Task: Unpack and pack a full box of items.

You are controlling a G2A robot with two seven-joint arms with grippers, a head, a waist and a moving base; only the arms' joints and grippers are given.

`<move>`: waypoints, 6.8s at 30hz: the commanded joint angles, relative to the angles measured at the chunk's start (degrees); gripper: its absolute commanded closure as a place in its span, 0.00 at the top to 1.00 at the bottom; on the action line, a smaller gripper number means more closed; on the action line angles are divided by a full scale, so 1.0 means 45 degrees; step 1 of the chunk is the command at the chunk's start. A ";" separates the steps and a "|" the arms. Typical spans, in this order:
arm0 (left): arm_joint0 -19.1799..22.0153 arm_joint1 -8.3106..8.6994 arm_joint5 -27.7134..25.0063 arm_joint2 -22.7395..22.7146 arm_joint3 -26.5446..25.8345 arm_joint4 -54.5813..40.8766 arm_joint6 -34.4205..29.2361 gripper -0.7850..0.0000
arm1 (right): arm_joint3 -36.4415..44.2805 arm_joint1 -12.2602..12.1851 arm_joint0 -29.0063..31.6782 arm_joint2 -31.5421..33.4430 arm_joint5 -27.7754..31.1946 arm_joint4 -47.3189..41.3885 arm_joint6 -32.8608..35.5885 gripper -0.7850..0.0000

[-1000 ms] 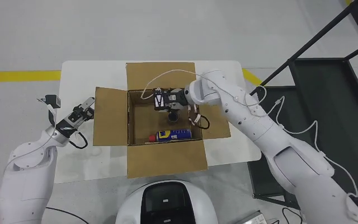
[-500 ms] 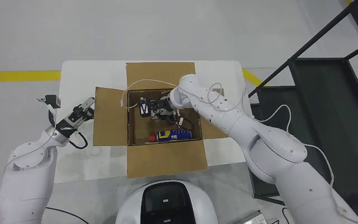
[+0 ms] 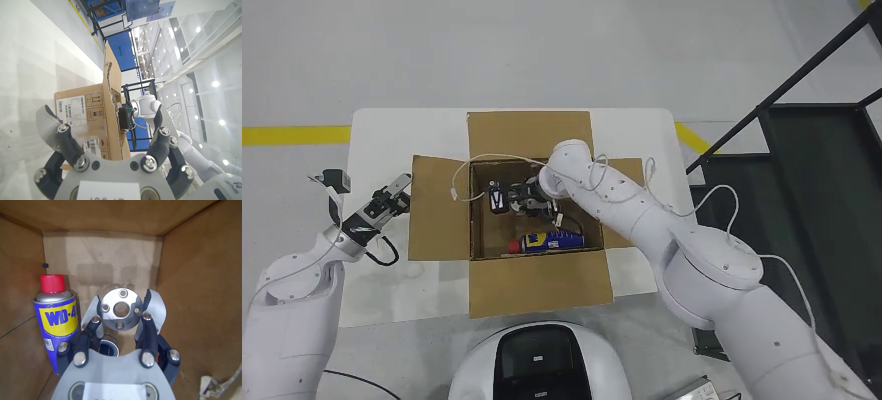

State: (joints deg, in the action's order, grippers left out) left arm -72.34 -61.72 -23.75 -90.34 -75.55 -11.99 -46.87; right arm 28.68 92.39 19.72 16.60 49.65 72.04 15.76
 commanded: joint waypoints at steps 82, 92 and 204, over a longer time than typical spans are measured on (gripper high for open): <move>0.2339 -0.0120 0.0639 0.0813 0.3444 -0.2963 -0.1798 1.00 | 1.0131 -0.8502 0.4504 0.5845 0.1856 -0.9987 0.0443 1.00; 0.2035 -0.0165 0.1459 0.1251 0.1425 -0.3739 -0.2427 1.00 | 1.1961 -1.0853 0.7909 0.9657 0.1856 -1.4620 0.2632 1.00; 0.3125 -0.0743 0.1382 0.4602 0.0202 -0.1707 -0.0581 1.00 | 0.7722 -0.8014 0.8025 0.8234 -0.3812 -2.6519 1.1639 1.00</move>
State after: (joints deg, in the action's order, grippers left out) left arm -58.28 -65.07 -17.53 -69.63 -74.64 -19.67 -49.49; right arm 63.56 56.05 56.47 54.35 32.09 -49.73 68.95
